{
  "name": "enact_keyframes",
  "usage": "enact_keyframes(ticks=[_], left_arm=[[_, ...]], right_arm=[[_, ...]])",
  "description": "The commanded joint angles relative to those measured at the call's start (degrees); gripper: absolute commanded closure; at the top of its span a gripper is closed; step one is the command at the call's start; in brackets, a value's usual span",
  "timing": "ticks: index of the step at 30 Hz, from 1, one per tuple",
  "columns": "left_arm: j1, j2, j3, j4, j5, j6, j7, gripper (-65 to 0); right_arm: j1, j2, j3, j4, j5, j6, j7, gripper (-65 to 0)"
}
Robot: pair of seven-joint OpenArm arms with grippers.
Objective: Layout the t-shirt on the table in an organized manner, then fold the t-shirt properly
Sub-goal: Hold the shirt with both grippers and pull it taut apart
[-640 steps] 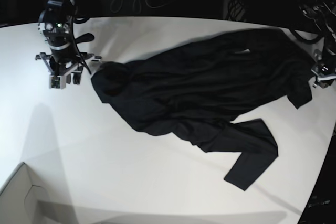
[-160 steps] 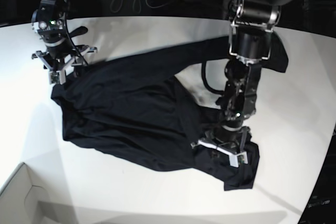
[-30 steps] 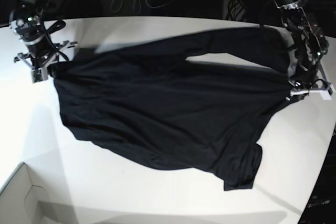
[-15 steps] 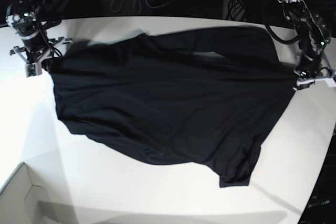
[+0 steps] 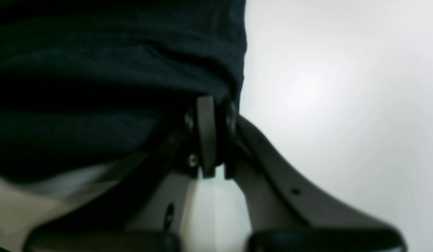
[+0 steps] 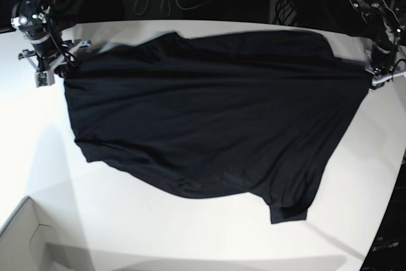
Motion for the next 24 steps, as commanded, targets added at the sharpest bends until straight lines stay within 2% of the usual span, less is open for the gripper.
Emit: enact_keyframes(ticks=[1, 5, 8, 14, 18, 22, 24], left_arm=[[-0.1, -1.4, -0.5, 1.5, 0.1, 0.0, -2.8, -0.1], [0.5, -1.3, -0.6, 1.3, 0.1, 0.0, -2.8, -0.1], [0.7, -1.1, -0.6, 1.2, 0.1, 0.0, -2.8, -0.1], [1.2, -0.9, -0.6, 1.1, 0.1, 0.0, -2.8, -0.1], [1.4, -0.9, -0.6, 1.1, 0.1, 0.0, -2.6, -0.1], [1.4, -0.9, -0.6, 1.1, 0.1, 0.0, -2.4, -0.1], [1.5, -0.9, -0.6, 1.1, 0.1, 0.0, -2.4, -0.1]], right_arm=[[0.1, 1.0, 0.7, 1.1, -0.3, -0.9, 1.2, 0.0], [0.0, 1.1, 1.5, 1.5, 3.6, -0.9, 1.2, 0.0], [0.0, 1.1, 5.7, 1.4, 7.2, -0.9, 1.2, 0.0], [-1.4, 1.0, 6.3, 0.9, 7.5, -0.9, 1.2, 0.0], [-1.7, -0.5, 6.3, 1.0, 7.6, -0.8, 1.2, 0.0], [-1.7, -0.7, 6.5, 0.9, 7.6, 4.6, 1.0, 0.0], [-1.7, -0.7, 6.5, 0.9, 7.6, 4.6, 0.9, 0.0]])
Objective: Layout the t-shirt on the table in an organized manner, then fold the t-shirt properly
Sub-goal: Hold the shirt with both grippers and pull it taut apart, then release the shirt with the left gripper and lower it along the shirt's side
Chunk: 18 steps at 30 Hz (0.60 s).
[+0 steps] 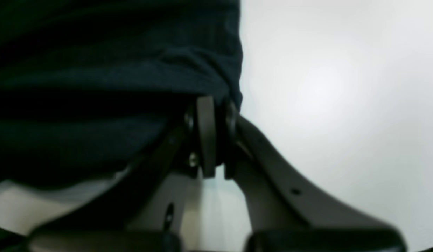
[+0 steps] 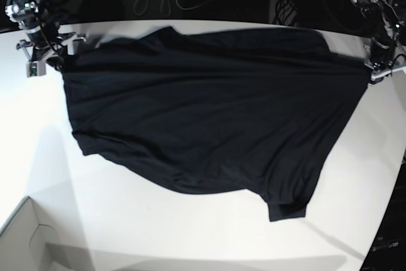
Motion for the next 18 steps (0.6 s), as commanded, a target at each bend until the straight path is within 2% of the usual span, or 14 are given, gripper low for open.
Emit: enact_keyframes(ticks=[1, 6, 11, 14, 18], left_arm=[[-0.2, -1.2, -0.5, 1.0, 0.2, 0.1, -2.2, -0.1], [-0.3, -1.2, -0.5, 1.7, -1.0, 0.1, -2.2, -1.0], [1.4, -1.2, -0.6, 1.8, -7.7, 0.1, -2.1, -13.1], [2.1, -1.4, -0.6, 2.7, -10.8, 0.1, -2.2, -17.9], [2.5, -1.3, -2.1, 6.2, -12.1, 0.1, -2.2, -18.4]], right_arm=[[0.0, 0.8, 0.6, 1.0, 0.3, -0.5, 1.2, 0.0], [0.2, 0.9, 0.5, 1.0, 0.0, -0.5, 1.1, 0.0], [0.1, 1.1, 0.4, 1.0, 0.0, -0.5, 1.1, 0.0], [0.1, 1.1, 0.4, 1.0, 0.0, -0.5, 1.1, -6.6], [0.1, 1.1, 0.5, 1.3, 0.0, -0.5, 1.1, -15.6]])
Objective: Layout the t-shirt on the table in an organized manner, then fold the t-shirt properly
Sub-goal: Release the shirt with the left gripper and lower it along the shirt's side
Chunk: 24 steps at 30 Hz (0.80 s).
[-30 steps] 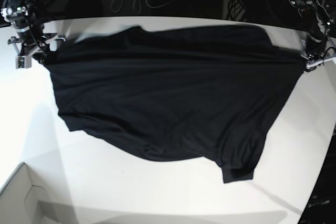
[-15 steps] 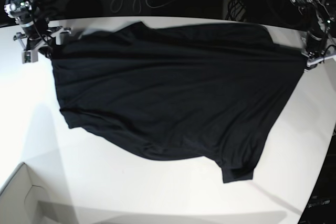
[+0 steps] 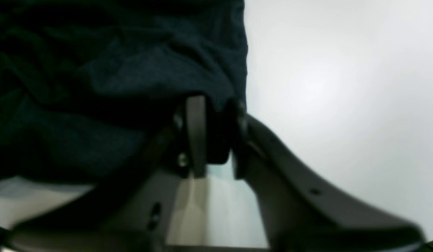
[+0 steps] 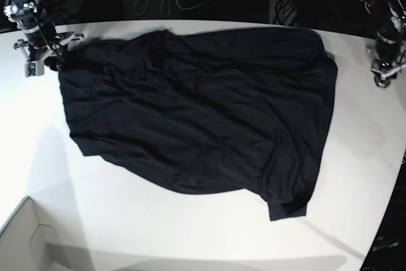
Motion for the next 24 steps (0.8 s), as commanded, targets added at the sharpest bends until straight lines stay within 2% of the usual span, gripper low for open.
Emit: enact_keyframes(ticks=[1, 6, 10, 12, 15, 17, 20, 24], left_arm=[[-0.5, -1.1, -0.7, 2.2, -0.9, -0.4, -1.2, -18.5], [-5.1, -1.1, -0.4, 5.3, -0.6, -0.4, -1.1, -18.5], [-9.8, -1.7, 5.1, 4.7, -0.4, -0.4, -1.2, -18.6], [-12.8, -1.7, 7.9, 4.5, -0.1, -0.4, -1.3, -18.6], [-18.1, -1.7, 14.3, 1.9, 6.7, -0.4, -1.4, -18.6], [-22.3, -1.5, 18.6, -0.7, 13.0, -0.4, -1.5, -21.1], [-28.5, -1.2, 24.5, -7.0, 21.6, -0.3, -1.6, -30.0], [-38.3, -1.1, 31.1, -18.4, 29.6, -0.3, -1.8, -41.8]], right_arm=[[0.1, 0.7, 0.4, 1.2, 0.7, -0.3, 1.3, -16.9], [0.4, 0.6, 0.6, 1.3, 0.7, -0.3, 1.4, -18.2], [0.7, 0.6, 0.7, 1.4, 0.7, -0.3, 1.5, -18.6], [0.7, 0.6, 0.8, 1.5, 0.8, -0.3, 1.5, -21.9], [0.7, 0.5, 0.8, 2.7, 0.8, -0.3, 1.5, -31.2], [0.7, 0.6, 0.8, 3.6, 0.8, -0.3, 1.5, -36.6], [0.7, 0.5, 2.6, 4.6, 0.8, -0.3, 1.5, -41.9], [2.0, 0.7, 4.9, 4.2, 0.7, -0.3, 1.4, -42.6]])
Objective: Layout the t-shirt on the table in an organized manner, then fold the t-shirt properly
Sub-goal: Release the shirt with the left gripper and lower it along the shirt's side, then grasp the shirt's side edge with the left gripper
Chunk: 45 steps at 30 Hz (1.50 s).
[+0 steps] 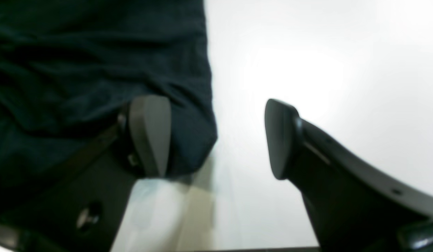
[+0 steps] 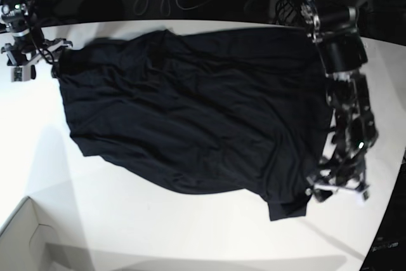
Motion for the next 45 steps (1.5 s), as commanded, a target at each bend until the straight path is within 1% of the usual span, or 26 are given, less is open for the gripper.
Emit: enact_keyframes(ticks=[1, 3, 9, 10, 13, 15, 17, 22, 23, 26, 29, 32, 40, 41, 42, 43, 45], left_arm=[[-4.8, -0.5, 1.5, -2.3, 1.1, -0.3, -2.4, -43.3], [-9.1, -0.5, 4.2, -9.9, 3.5, -0.3, -6.4, -44.1], [-18.4, -0.5, 14.9, -33.6, 8.3, -0.2, -23.1, -44.2], [-19.5, -0.5, 16.2, -37.0, 8.8, 0.0, -25.3, -44.2], [-21.1, -0.5, 17.9, -45.4, 8.3, 0.1, -31.1, -44.2], [-21.0, -0.5, 18.1, -47.2, 8.3, 0.1, -34.6, -44.2], [-20.9, -0.5, 17.9, -47.2, 8.3, 0.1, -35.5, -44.2], [-20.8, -1.2, 17.9, -47.2, 8.2, 0.1, -35.5, -44.2], [-20.8, -1.9, 17.9, -47.3, 8.1, 0.1, -35.5, -44.2], [-20.5, -2.5, 17.7, -47.3, 8.0, 0.1, -35.5, -44.2], [-19.1, -2.7, 17.8, -47.4, 4.1, -0.1, -35.7, -44.2], [-18.1, -3.8, 18.3, -47.4, 0.5, -0.3, -35.6, -44.2], [-17.5, -3.7, 18.4, -47.4, 0.1, -0.3, -35.6, -43.6], [-17.5, -3.7, 18.4, -47.4, 0.1, -0.3, -35.6, -42.5], [-17.5, -3.7, 18.4, -47.4, 0.1, -0.3, -35.6, -39.8], [-17.5, -3.7, 18.4, -47.4, 0.1, -0.3, -35.6, -36.1], [-17.5, -3.7, 18.0, -47.5, -0.3, -0.3, -35.6, -25.7]], right_arm=[[0.2, 0.8, 0.7, 0.8, 0.7, -0.2, 1.6, -42.6], [0.7, 0.8, 1.2, 0.8, 0.7, -0.2, 1.5, -42.6], [0.4, 0.7, 1.2, 0.8, 0.7, -0.2, 1.5, -42.6], [0.4, 0.7, 1.2, 0.8, 0.7, -0.2, 1.4, -42.6], [0.4, 0.6, 1.2, 0.8, 0.7, -0.2, 1.4, -42.6], [0.4, 0.6, 1.2, 0.7, 0.7, -0.2, 1.4, -42.6], [0.4, 0.6, 1.2, 0.7, 0.7, -0.2, 1.4, -42.6], [0.8, 0.6, 1.2, 0.7, 0.7, -0.2, 1.4, -42.6], [0.8, 0.6, 1.2, 0.7, 0.7, -0.2, 1.4, -42.6], [0.9, 0.6, 1.1, 0.6, 0.7, -0.2, 1.4, -42.6], [0.9, 0.7, 1.2, 0.6, 0.7, -0.2, 1.4, -42.6], [0.9, 0.8, 1.2, 0.6, 0.7, -0.2, 1.4, -42.6], [0.9, 0.8, 1.0, 0.6, 0.7, -0.2, 1.4, -42.6], [0.9, 0.8, 1.0, 0.6, 0.7, -0.2, 1.4, -42.6], [0.9, 0.8, 1.1, 0.6, 0.7, -0.2, 1.4, -42.6], [0.9, 0.8, 1.1, 0.6, 0.7, -0.2, 1.4, -42.6], [0.9, 0.8, 1.1, 0.6, 0.7, -0.2, 1.4, -42.6]])
